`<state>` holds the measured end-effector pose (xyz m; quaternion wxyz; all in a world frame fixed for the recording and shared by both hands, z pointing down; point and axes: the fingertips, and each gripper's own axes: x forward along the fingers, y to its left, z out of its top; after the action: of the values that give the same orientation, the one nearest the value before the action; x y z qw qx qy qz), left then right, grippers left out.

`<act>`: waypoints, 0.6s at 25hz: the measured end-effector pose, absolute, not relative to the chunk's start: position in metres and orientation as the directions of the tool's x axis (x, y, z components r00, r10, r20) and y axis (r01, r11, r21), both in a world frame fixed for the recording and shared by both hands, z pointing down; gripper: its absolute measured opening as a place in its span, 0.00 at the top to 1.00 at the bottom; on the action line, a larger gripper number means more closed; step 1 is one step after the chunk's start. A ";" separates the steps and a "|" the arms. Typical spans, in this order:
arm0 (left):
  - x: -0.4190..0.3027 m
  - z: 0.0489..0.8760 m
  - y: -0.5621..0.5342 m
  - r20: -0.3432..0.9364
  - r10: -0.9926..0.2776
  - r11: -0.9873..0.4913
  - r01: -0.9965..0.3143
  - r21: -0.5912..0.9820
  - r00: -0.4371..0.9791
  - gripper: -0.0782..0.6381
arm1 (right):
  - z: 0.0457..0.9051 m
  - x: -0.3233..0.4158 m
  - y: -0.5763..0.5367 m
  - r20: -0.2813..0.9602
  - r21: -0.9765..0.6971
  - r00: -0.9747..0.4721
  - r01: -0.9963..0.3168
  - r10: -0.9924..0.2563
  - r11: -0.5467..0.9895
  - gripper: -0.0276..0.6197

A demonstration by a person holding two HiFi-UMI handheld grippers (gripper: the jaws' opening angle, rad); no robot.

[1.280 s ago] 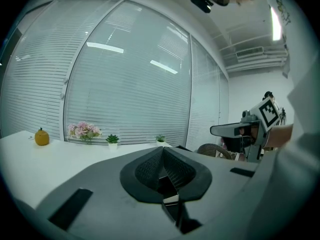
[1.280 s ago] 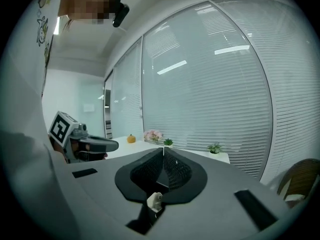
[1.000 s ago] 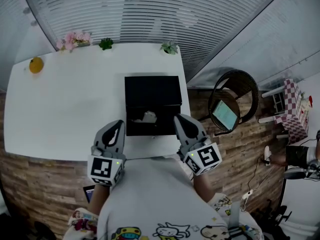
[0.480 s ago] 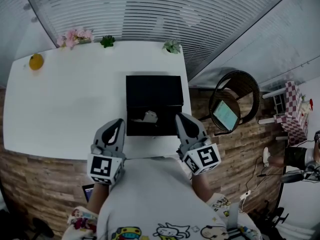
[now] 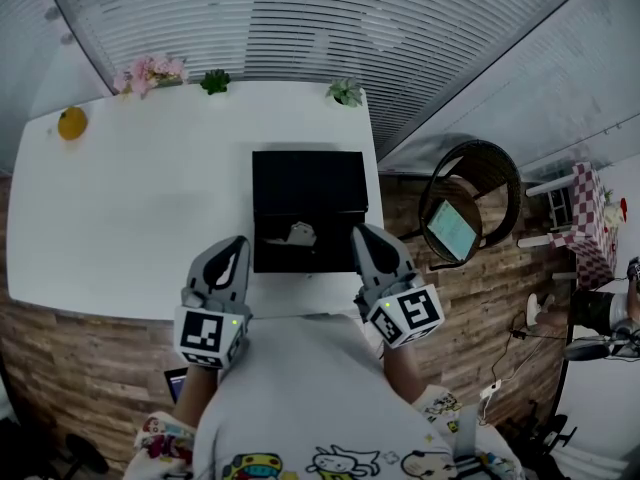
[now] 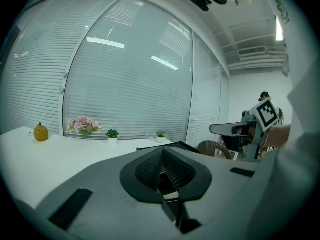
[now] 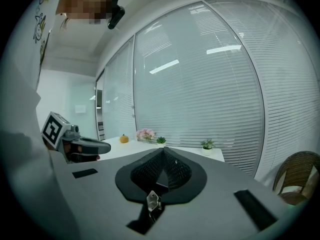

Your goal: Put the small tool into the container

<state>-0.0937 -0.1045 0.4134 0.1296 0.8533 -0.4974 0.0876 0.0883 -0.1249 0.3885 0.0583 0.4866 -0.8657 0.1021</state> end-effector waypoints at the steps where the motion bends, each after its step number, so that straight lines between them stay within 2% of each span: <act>1: -0.094 0.413 -0.105 0.277 -0.827 -0.472 -0.872 0.132 0.490 0.88 | 0.388 0.088 -0.125 0.199 -0.121 -0.521 -0.854 -0.830 0.506 0.96; 15: -0.096 0.414 -0.107 0.271 -0.830 -0.474 -0.872 0.121 0.488 0.88 | 0.385 0.087 -0.129 0.200 -0.111 -0.528 -0.849 -0.826 0.516 0.96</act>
<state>-0.0959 -0.1074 0.4138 0.1218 0.8540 -0.4982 0.0875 0.0872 -0.1289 0.3850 0.0611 0.4821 -0.8685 0.0976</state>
